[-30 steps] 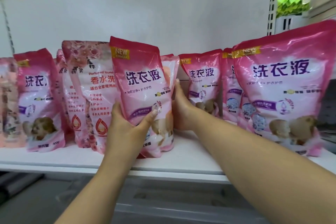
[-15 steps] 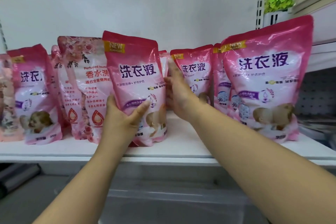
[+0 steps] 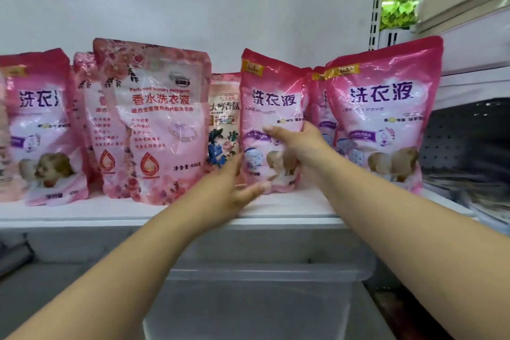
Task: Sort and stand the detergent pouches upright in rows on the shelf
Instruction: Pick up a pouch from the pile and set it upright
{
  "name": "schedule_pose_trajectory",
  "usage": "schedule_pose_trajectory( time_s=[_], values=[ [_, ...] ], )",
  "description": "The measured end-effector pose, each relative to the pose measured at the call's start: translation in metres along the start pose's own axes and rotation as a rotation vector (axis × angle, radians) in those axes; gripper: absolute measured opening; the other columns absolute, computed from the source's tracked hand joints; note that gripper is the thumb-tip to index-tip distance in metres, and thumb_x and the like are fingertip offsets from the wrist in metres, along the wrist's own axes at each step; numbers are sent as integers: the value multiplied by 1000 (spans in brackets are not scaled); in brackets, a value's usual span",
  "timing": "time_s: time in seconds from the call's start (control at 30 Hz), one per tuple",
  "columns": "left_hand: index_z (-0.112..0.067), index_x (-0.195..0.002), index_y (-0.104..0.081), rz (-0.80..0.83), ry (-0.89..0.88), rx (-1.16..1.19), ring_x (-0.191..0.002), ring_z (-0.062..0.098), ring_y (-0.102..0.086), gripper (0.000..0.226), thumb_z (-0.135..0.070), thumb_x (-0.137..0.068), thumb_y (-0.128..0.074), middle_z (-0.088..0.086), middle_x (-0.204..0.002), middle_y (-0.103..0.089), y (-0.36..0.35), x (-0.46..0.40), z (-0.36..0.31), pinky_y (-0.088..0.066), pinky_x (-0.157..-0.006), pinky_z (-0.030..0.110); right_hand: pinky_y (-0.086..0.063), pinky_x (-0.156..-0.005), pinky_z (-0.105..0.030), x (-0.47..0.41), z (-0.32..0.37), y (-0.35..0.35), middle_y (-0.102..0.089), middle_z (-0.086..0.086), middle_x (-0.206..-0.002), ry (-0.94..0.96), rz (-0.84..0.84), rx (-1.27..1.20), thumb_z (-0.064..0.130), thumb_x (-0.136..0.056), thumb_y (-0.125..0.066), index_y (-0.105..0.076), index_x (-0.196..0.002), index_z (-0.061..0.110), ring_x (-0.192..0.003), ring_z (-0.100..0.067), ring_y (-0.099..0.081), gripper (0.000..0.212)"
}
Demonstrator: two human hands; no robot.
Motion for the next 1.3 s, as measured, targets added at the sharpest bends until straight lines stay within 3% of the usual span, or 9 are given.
schedule_pose_trajectory(
  time_s=[0.1, 0.3, 0.4, 0.57, 0.63, 0.73, 0.97, 1.13, 1.3],
  values=[
    [-25, -142, -28, 13, -21, -163, -128, 15, -41, 65, -59, -88, -35, -5, -145, -39, -3, 8, 3, -34, -95, 24, -46, -91, -33, -8, 3, 16, -63, -7, -116, 40, -103, -18, 20, -75, -75, -53, -117, 9, -104, -24, -59, 49],
    [-28, -137, -39, 68, 23, -266, -127, 16, -41, 63, -64, -87, -27, -5, -143, -42, -10, 6, 14, -37, -99, 33, -40, -84, -27, -24, 1, 18, -60, -7, -123, 91, -201, 59, 12, -81, -68, -51, -122, 8, -105, -20, -56, 44],
    [-30, -132, -44, 79, 15, -286, -122, 15, -45, 63, -67, -85, -24, -8, -138, -47, -10, 6, 16, -40, -96, 32, -40, -83, -26, -25, 0, 18, -60, -5, -119, 153, -164, 49, 11, -82, -66, -50, -124, 8, -101, -17, -56, 45],
    [-26, -109, -58, 70, -19, -299, -101, 16, -55, 57, -66, -86, -25, -6, -114, -60, -6, 4, 16, -46, -85, 35, -41, -80, -16, -24, -5, 6, -53, 14, -99, 92, 85, 138, 20, -76, -73, -41, -123, 21, -89, -5, -51, 57],
    [-25, -95, -58, 76, -30, -297, -90, 16, -56, 54, -66, -85, -23, -5, -99, -62, -9, 4, 17, -47, -78, 33, -45, -92, -28, -24, -15, 7, -57, 7, -115, 36, 116, 154, 19, -72, -77, -39, -129, 19, -100, -15, -55, 68],
    [-26, -96, -60, 81, -32, -289, -89, 16, -57, 57, -67, -85, -22, -6, -96, -62, -13, 6, 16, -48, -80, 35, -44, -99, -45, -21, -24, 10, -61, -5, -120, -8, 129, 162, 17, -70, -77, -46, -124, 17, -108, -25, -58, 62],
    [-24, -101, -61, 90, -38, -290, -90, 16, -57, 60, -65, -87, -21, -5, -99, -63, -15, 6, 15, -48, -81, 37, -45, -93, -35, -20, -20, 3, -66, -4, -104, 64, 138, 140, 9, -72, -75, -53, -99, 21, -100, -21, -60, 37],
    [-26, -98, -61, 77, -33, -281, -89, 16, -57, 57, -65, -87, -21, -6, -97, -63, -13, 6, 13, -48, -80, 36, -46, -78, -25, -14, -9, 8, -57, 1, -116, 126, 39, 127, 2, -77, -69, -35, -135, 19, -103, -16, -54, 70],
    [-26, -98, -61, 79, -25, -277, -89, 17, -57, 56, -65, -87, -22, -6, -98, -63, -14, 8, 14, -48, -80, 36, -29, -106, -35, -12, -1, 12, -33, 0, -148, 194, 27, 148, 13, -79, -70, -16, -147, 26, -136, -21, -31, 87]
  ],
)
Point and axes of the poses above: each hand's wrist, its own x-axis away from the middle knuckle, its own y-axis out of the back of the hand, z = x × y, the point moved 7 cm from there along -x, towards the middle knuckle
